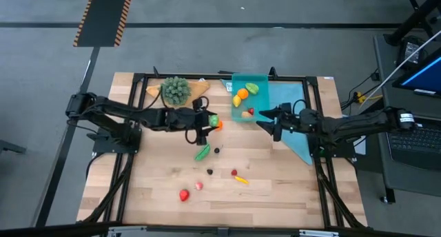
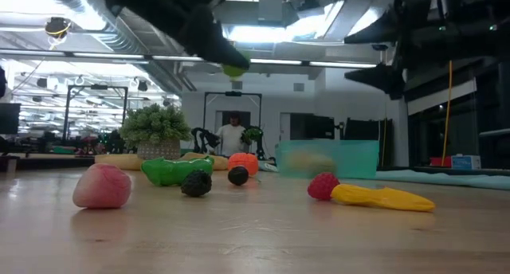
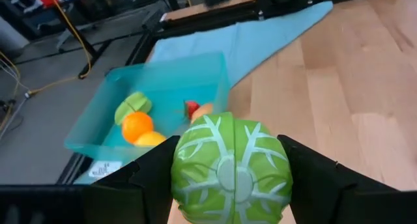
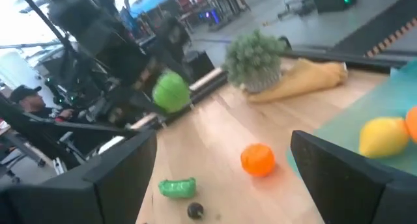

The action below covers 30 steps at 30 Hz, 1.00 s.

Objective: Pick and placing Produce into tupperware
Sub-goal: Put the green cabbage into the blue bin

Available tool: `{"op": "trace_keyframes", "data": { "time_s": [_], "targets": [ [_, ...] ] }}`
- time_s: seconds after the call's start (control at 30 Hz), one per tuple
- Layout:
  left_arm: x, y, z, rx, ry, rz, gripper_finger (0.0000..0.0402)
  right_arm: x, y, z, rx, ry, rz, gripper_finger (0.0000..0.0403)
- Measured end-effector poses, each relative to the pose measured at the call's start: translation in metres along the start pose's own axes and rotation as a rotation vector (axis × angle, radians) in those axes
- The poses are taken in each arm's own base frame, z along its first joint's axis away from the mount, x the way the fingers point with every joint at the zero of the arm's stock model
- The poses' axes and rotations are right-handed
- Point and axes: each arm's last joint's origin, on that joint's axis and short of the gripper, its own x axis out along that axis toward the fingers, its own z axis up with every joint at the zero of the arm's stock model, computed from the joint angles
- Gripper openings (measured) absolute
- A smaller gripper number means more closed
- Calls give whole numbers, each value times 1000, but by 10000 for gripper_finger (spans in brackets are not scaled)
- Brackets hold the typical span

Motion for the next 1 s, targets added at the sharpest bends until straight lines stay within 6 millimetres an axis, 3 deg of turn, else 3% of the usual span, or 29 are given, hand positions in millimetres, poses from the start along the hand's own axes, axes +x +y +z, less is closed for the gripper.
{"op": "trace_keyframes", "data": {
  "time_s": [0.17, 0.53, 1.0],
  "targets": [
    [11, 2, 9, 19, 60, -34, 226, 11, 0, 6, 21, 24, 2, 355],
    [54, -1, 32, 173, 224, -61, 226, 56, 15, 25, 9, 110, -33, 355],
    [56, 8, 40, 224, 214, -17, 226, 100, 11, 8, -11, 104, -29, 355]
  ]
}}
